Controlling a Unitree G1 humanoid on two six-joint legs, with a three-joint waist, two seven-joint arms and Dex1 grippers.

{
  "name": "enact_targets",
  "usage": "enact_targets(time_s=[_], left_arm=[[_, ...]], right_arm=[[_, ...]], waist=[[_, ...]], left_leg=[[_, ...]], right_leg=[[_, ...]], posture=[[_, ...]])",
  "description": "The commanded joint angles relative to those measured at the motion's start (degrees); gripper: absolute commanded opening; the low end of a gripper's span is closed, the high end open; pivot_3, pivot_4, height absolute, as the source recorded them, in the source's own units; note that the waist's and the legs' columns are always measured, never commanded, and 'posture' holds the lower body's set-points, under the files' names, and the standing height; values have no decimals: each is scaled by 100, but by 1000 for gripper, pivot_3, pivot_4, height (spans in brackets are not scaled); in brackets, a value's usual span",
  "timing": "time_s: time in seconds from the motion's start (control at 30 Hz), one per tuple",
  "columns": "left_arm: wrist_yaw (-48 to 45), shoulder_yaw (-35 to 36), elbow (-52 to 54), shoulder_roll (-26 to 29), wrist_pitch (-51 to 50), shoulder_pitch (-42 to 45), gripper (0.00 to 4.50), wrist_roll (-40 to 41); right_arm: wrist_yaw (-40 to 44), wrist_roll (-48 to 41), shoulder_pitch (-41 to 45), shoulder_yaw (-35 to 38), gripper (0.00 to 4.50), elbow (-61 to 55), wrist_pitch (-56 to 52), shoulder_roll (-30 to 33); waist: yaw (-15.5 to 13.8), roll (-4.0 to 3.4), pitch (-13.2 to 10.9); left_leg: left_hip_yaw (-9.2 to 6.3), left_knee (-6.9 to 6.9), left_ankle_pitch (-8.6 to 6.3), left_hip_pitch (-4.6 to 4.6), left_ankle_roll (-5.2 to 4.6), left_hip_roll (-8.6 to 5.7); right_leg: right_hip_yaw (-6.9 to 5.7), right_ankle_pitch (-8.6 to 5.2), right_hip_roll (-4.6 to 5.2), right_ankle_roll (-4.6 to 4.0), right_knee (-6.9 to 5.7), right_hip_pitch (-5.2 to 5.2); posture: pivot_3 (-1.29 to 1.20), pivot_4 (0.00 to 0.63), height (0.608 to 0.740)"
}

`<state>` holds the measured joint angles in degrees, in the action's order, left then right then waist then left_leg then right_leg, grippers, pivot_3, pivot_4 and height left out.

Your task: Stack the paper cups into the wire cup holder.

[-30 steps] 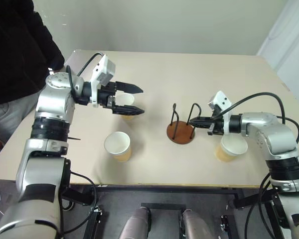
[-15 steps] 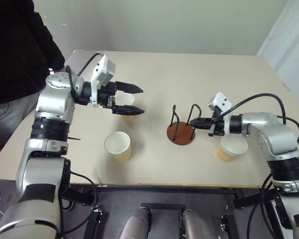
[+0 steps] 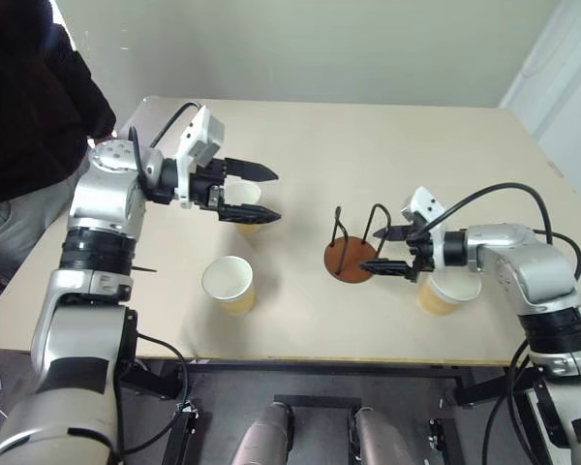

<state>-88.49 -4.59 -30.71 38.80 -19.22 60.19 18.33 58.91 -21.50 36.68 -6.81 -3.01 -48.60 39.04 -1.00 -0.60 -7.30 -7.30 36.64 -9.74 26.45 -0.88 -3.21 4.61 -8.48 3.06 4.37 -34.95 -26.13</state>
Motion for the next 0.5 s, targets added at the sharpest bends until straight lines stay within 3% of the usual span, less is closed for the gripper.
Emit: enact_targets(time_s=[0.03, 0.5], left_arm=[[21, 150, -18, 0, 37, 214, 4500, 46], [413, 442, -393, -26, -59, 665, 4500, 96]], right_arm=[[-160, -361, 236, 533, 4463, -199, -362, 80], [-845, -1098, 483, 1475, 4463, -220, -1129, 59]], waist=[[-2, 0, 0], [-1, 0, 0]], left_leg=[[0, 0, 0, 0, 0, 0], [1, -2, 0, 1, 0, 0]], right_leg=[[0, 0, 0, 0, 0, 0], [1, -2, -1, 1, 1, -2]], posture=[[0, 150, 740], [0, 150, 740]])
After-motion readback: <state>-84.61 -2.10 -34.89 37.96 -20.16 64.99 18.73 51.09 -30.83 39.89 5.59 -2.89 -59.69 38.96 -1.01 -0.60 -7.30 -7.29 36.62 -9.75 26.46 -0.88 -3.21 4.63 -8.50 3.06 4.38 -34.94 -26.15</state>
